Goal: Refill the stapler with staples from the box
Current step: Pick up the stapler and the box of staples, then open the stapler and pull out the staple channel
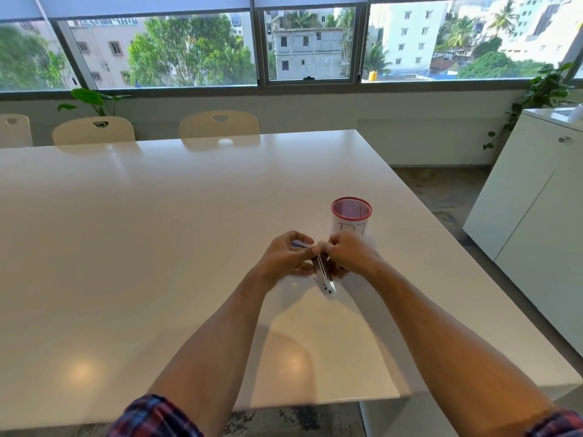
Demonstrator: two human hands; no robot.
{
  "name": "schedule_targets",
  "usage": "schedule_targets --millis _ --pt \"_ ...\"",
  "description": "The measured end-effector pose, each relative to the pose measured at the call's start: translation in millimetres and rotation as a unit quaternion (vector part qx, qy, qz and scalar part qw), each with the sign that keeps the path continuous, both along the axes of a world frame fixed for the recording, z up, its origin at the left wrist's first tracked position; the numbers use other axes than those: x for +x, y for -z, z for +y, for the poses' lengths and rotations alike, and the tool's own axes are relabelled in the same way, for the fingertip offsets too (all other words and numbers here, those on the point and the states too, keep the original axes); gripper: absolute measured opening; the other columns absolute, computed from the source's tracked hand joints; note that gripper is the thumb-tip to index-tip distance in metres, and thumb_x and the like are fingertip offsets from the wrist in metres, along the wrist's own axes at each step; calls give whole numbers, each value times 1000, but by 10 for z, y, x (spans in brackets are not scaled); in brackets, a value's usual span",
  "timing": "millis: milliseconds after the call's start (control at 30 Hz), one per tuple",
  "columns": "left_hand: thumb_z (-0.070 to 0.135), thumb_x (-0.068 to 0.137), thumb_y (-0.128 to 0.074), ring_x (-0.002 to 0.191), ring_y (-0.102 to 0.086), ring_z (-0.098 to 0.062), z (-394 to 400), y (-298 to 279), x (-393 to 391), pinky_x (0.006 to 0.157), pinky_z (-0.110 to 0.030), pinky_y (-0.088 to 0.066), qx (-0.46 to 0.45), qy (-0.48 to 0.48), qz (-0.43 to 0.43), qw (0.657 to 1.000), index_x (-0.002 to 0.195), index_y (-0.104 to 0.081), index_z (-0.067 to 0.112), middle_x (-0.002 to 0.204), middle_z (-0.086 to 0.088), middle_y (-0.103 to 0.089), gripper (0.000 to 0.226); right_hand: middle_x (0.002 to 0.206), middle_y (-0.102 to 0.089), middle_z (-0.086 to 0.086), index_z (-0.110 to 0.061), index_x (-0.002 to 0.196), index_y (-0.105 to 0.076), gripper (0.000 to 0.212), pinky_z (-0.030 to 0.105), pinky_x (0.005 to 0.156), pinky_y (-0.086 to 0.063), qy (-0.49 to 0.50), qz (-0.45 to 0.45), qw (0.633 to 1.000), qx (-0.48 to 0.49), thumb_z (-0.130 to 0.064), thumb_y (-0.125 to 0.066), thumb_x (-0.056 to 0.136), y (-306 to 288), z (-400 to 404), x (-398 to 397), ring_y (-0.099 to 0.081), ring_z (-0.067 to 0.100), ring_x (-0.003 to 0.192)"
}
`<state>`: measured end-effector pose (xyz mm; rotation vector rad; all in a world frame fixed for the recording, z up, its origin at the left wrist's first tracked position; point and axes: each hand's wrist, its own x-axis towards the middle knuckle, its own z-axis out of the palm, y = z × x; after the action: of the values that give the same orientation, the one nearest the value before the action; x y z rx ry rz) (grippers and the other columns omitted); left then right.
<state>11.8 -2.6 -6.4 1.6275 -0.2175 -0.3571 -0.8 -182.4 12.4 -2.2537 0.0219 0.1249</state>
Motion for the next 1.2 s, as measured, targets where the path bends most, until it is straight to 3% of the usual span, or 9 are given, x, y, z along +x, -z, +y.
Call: schedule_targets --millis 133,200,333,500,667,833,1000,1100,1200 --pt "19 89 -79 99 -76 -30 56 -45 3 87 -40 -63 -37 10 -18 999 124 -66 5 112 -18 -76 39 91 -74 9 -13 103 -62 18 40 71 -65 -66 -22 997 41 -30 -66 97 18 -71 -57 -75 26 79" --pt "14 89 -78 104 -75 -30 101 -45 -9 90 -38 -61 -52 17 -21 998 123 -68 2 114 -17 -75 37 97 -71 8 -14 110 -59 26 40 71 -64 -109 -35 992 59 -21 -74 89 64 -124 -106 -73 29 85" --pt "9 82 -84 103 -74 -27 157 -17 -45 94 -40 -60 -29 37 -40 998 121 -70 3 116 -16 -75 41 93 -71 -3 -18 109 -64 36 35 68 -62 -121 -147 982 -19 -31 -84 82 185 -151 -169 -69 16 80" --pt "5 75 -89 101 -75 -27 180 33 -78 92 -39 -61 49 56 -89 993 119 -74 11 114 -7 -76 46 92 -70 -11 -23 110 -68 36 25 70 -57 -130 -197 970 -63 -46 -79 85 336 -141 -199 -66 10 81" --pt "7 76 -87 91 -76 -19 162 112 -86 82 -31 -60 127 25 -125 984 107 -78 14 99 -2 -78 33 79 -67 -5 -15 102 -73 17 27 61 -47 -154 -234 954 -107 -28 -72 91 390 -96 -201 -60 13 68" --pt "-2 78 -83 97 -75 -25 204 148 -80 83 -37 -61 60 18 -100 993 122 -72 15 104 -8 -79 49 98 -65 -5 -13 122 -65 35 21 70 -49 -138 -263 949 -104 -27 -71 91 381 -28 -172 -60 11 80" --pt "-4 79 -81 82 -71 -28 228 197 -42 86 -49 -57 43 0 -84 996 111 -73 12 105 -10 -77 37 90 -66 3 -8 108 -69 19 30 65 -50 -155 -271 943 -116 -19 -71 92 376 38 -140 -58 18 73" --pt "-2 80 -83 85 -72 -30 234 189 -30 84 -48 -57 31 4 -81 996 118 -72 15 107 -10 -77 43 102 -67 4 -9 122 -66 33 25 73 -49 -136 -281 944 -109 -24 -70 92 380 27 -128 -60 17 85" --pt "-1 80 -83 82 -72 -27 212 199 -18 80 -44 -55 30 0 -80 996 111 -75 20 104 -11 -77 39 98 -67 5 -7 117 -69 27 19 70 -44 -155 -281 941 -111 -18 -71 92 369 21 -118 -57 14 80"
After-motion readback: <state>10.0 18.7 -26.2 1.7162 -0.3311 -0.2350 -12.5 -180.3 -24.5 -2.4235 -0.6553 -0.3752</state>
